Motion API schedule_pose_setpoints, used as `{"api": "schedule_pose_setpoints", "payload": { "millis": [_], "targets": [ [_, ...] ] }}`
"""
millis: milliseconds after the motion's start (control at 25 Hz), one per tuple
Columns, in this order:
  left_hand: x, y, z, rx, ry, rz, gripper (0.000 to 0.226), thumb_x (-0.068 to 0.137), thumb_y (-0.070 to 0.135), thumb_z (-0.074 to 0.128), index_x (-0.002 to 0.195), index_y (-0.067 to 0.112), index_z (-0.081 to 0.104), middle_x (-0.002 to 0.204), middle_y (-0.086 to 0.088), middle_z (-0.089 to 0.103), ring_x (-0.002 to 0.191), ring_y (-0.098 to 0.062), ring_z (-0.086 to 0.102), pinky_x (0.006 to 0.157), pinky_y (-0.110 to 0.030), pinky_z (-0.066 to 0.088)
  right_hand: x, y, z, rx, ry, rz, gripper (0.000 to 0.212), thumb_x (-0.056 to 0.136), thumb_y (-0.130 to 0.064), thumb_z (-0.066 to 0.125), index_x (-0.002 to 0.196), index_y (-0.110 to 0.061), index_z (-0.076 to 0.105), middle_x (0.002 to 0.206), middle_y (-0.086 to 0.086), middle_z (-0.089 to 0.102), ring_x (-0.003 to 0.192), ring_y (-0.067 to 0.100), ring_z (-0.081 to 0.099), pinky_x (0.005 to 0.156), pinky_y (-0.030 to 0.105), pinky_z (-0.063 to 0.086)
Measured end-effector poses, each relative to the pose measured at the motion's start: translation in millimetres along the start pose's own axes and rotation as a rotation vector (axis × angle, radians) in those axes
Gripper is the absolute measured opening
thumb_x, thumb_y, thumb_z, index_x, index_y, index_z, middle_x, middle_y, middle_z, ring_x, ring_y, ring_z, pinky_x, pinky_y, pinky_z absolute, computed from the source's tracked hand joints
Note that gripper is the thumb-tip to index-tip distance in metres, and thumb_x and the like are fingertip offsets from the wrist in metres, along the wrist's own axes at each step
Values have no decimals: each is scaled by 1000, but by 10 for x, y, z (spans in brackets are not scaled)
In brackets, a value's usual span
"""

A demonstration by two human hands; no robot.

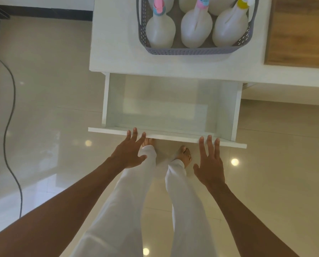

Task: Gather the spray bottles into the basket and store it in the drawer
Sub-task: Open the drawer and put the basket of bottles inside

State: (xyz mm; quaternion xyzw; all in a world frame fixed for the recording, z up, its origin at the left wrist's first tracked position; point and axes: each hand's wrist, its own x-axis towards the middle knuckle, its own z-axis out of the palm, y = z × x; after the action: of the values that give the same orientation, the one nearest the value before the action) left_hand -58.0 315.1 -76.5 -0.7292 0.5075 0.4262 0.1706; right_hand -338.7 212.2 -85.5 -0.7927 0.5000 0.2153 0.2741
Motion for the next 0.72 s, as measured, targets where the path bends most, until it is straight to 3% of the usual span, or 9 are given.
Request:
{"api": "schedule_pose_setpoints", "payload": {
  "millis": [480, 600, 720],
  "targets": [
    [-361, 107, 379, -35, -233, -82, 85, 92, 64, 48, 158, 24, 11, 166, -17, -3, 154, -38, 1, 121, -48, 22, -677, 58, 444, 140, -67, 60, 96, 86, -12, 63, 161, -23, 4, 169, 4, -9, 155, 30, -17, 106, 40, 52],
    [-477, 111, 481, -80, -320, -101, 90, 89, 73, 41, 158, 26, 8, 166, -14, -9, 154, -36, -4, 123, -49, 17, -856, 71, 550, 141, -101, 68, 96, 86, -11, 62, 160, -23, 3, 169, 4, -11, 155, 30, -18, 103, 41, 53],
    [-586, 133, 595, -110, -373, -97, 98, 86, 78, 38, 158, 26, -2, 163, -12, -23, 152, -35, -16, 122, -50, 20, -922, 68, 598, 162, -70, 67, 95, 82, -5, 66, 160, -18, 13, 169, 8, -1, 155, 33, -12, 100, 42, 55]
  ]
}}
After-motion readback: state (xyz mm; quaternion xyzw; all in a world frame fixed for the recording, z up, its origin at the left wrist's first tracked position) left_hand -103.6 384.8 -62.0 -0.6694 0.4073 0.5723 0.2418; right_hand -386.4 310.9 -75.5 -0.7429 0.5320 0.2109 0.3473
